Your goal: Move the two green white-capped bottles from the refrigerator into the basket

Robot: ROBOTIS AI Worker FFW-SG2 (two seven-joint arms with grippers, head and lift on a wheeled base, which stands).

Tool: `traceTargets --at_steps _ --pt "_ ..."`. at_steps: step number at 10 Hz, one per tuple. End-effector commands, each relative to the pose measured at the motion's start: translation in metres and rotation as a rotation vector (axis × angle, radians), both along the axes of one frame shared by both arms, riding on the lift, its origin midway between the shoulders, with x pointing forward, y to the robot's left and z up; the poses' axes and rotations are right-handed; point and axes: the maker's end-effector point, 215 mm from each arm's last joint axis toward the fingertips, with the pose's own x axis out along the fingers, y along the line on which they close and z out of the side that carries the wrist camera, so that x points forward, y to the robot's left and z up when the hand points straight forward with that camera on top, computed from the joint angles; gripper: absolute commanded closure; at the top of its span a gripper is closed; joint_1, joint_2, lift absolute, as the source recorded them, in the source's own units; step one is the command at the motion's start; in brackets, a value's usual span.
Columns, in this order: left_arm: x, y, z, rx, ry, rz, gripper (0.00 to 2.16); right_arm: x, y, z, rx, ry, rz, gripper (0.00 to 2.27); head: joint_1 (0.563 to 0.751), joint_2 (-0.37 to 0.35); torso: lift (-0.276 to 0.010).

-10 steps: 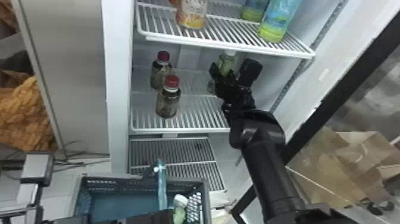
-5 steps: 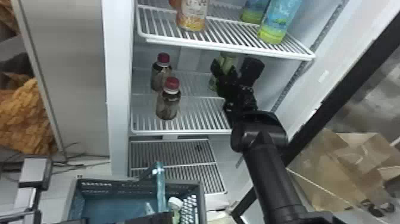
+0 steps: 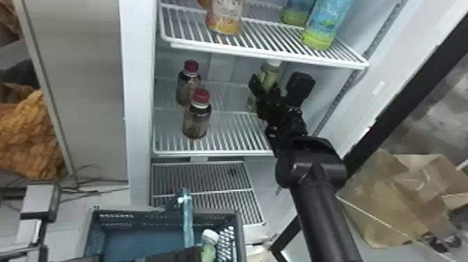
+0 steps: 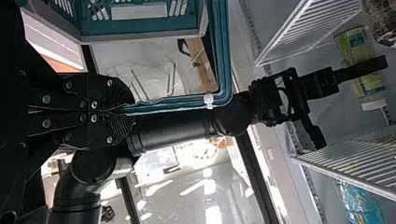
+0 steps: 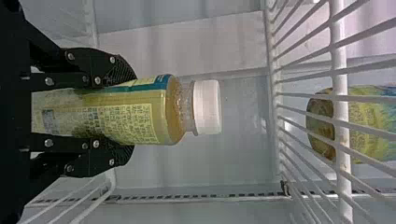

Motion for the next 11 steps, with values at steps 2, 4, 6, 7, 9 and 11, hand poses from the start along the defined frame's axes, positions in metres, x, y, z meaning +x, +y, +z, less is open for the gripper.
traceTargets --at_steps 2,4,6,7,9,11 --pt "-0.001 0.000 -0.001 -0.001 0.005 0.001 1.14 -0.017 0.002 0.004 -0.015 0.009 0.016 0.96 0.695 -0.350 -0.263" --pt "-0.002 0.000 -0.001 0.000 0.003 0.000 1.14 -0.033 0.002 0.001 -0.002 0.010 0.027 0.96 0.695 -0.350 -0.263" --pt "-0.003 0.001 -0.001 0.000 0.005 0.001 1.14 -0.051 0.010 -0.007 0.010 0.022 0.049 0.96 0.695 -0.350 -0.263" --pt "-0.003 0.002 -0.002 0.001 0.007 0.003 1.14 -0.061 0.014 -0.007 0.024 0.021 0.060 0.96 0.695 -0.350 -0.263" --pt "-0.003 0.002 -0.002 0.000 0.007 0.002 1.14 -0.085 0.020 -0.004 0.044 0.010 0.082 0.96 0.695 -0.350 -0.263" --pt "-0.003 0.002 -0.002 0.001 0.009 0.004 1.14 -0.107 0.031 0.000 0.064 0.005 0.112 0.96 0.695 -0.350 -0.263"
